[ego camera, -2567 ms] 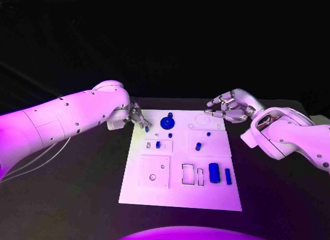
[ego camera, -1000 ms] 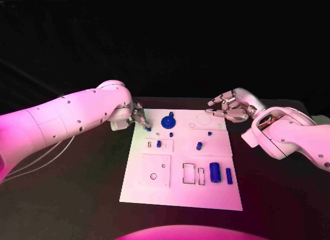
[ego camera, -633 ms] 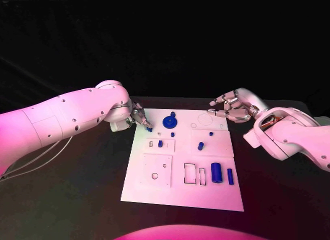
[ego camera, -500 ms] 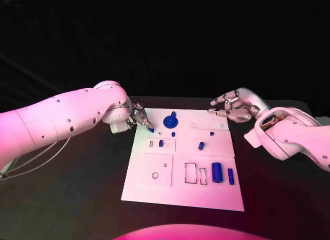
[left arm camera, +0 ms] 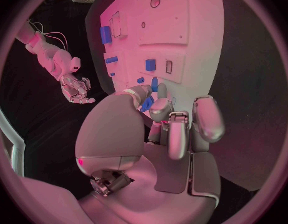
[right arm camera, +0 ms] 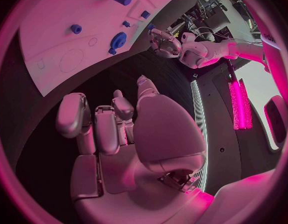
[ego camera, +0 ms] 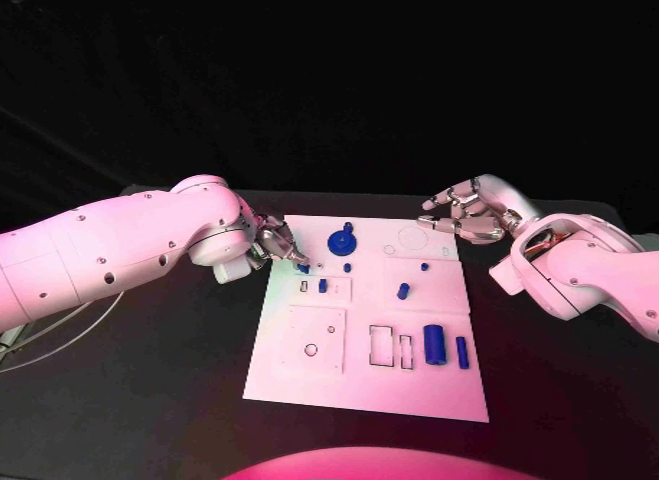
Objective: Assemble the parts on the task board
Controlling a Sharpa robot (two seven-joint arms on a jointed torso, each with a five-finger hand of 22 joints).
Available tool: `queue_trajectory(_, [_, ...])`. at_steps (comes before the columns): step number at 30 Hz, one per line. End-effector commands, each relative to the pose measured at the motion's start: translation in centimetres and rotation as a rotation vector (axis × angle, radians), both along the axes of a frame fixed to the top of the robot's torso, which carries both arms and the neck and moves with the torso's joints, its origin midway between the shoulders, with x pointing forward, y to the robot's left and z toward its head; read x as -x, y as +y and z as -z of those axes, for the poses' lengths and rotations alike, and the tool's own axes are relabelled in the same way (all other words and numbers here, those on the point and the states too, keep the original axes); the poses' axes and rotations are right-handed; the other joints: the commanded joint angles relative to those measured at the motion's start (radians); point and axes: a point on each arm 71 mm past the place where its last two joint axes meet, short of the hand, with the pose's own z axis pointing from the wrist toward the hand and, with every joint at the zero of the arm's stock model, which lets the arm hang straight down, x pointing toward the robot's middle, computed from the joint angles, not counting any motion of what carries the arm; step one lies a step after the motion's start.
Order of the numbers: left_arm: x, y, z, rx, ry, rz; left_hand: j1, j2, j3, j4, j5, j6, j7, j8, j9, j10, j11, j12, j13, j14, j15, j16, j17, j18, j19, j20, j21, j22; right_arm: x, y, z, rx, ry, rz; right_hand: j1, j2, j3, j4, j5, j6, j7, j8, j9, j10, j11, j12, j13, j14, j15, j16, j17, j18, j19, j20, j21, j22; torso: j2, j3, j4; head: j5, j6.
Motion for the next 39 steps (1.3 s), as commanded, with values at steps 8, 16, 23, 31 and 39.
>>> queue_trajectory(8, [0.7,-0.3,0.9,-0.097,-0.079,0.068,-0.015,-0.022,0.190,-0.176,0.030,0.027,-0.014,0.012,0.009,0.013,-0.002,0.006,0.004,0.095,-0.005,-0.002,0.221,-0.005,0.004,-0.004,0.005,0.005,0.0,0.1,0.1,0.001,-0.001,-0.009,-0.002,0.015,-0.004,0.004,0.006,-0.003,-0.007,0.005,-0.001,-0.002,-0.001,-0.005,-0.002,0.031,-0.004,-0.007,-0.001,0.011,-0.006,-0.001,-0.007,-0.002,0.001,0.0004,-0.0027,0.007,-0.003])
queue_trajectory(16, [1.2,-0.7,1.7,-0.119,-0.079,0.092,-0.024,-0.033,0.203,-0.182,0.053,0.032,-0.016,0.017,0.012,0.021,-0.004,0.011,0.012,0.095,-0.006,-0.002,0.221,-0.006,0.007,-0.006,0.009,0.013,0.0,0.1,0.2,0.003,0.009,-0.011,-0.003,0.015,-0.005,0.004,0.007,-0.004,-0.007,0.006,-0.001,-0.002,-0.001,-0.005,-0.002,0.031,-0.004,-0.007,-0.001,0.011,-0.006,-0.001,-0.008,-0.003,0.001,0.0009,-0.0031,0.007,-0.005])
queue_trajectory(23, [1.4,-1.0,1.9,-0.138,-0.085,0.109,-0.033,-0.042,0.213,-0.186,0.082,0.037,-0.018,0.022,0.015,0.026,-0.006,0.013,0.015,0.095,-0.008,-0.002,0.221,-0.007,0.009,-0.007,0.013,0.018,0.0,0.1,0.3,0.006,0.020,-0.015,-0.003,0.016,-0.005,0.005,0.007,-0.004,-0.007,0.006,-0.001,-0.002,-0.001,-0.005,-0.002,0.031,-0.004,-0.007,-0.001,0.012,-0.006,-0.001,-0.008,-0.003,0.001,0.0016,-0.0025,0.005,-0.006])
queue_trajectory(31, [1.6,-1.4,2.2,-0.159,-0.087,0.124,-0.037,-0.045,0.215,-0.186,0.092,0.038,-0.019,0.024,0.017,0.030,-0.007,0.018,0.021,0.095,-0.009,-0.002,0.221,-0.008,0.011,-0.008,0.015,0.022,0.0,0.1,0.4,0.006,0.030,-0.019,-0.004,0.016,-0.006,0.006,0.008,-0.004,-0.007,0.006,-0.002,-0.003,-0.001,-0.005,-0.002,0.032,-0.004,-0.007,0.000,0.011,-0.005,-0.001,-0.008,-0.003,0.000,0.0010,-0.0032,0.004,-0.004])
queue_trajectory(39, [1.8,-1.5,2.3,-0.169,-0.080,0.138,-0.040,-0.048,0.219,-0.189,0.103,0.039,-0.020,0.026,0.019,0.032,-0.008,0.018,0.021,0.095,-0.009,-0.002,0.221,-0.009,0.013,-0.008,0.018,0.027,0.0,0.1,0.5,0.006,0.034,-0.021,-0.004,0.016,-0.006,0.006,0.008,-0.004,-0.007,0.006,-0.002,-0.003,-0.001,-0.005,-0.002,0.032,-0.004,-0.007,0.000,0.011,-0.005,-0.001,-0.008,-0.003,0.001,0.0009,-0.0019,0.003,-0.002])
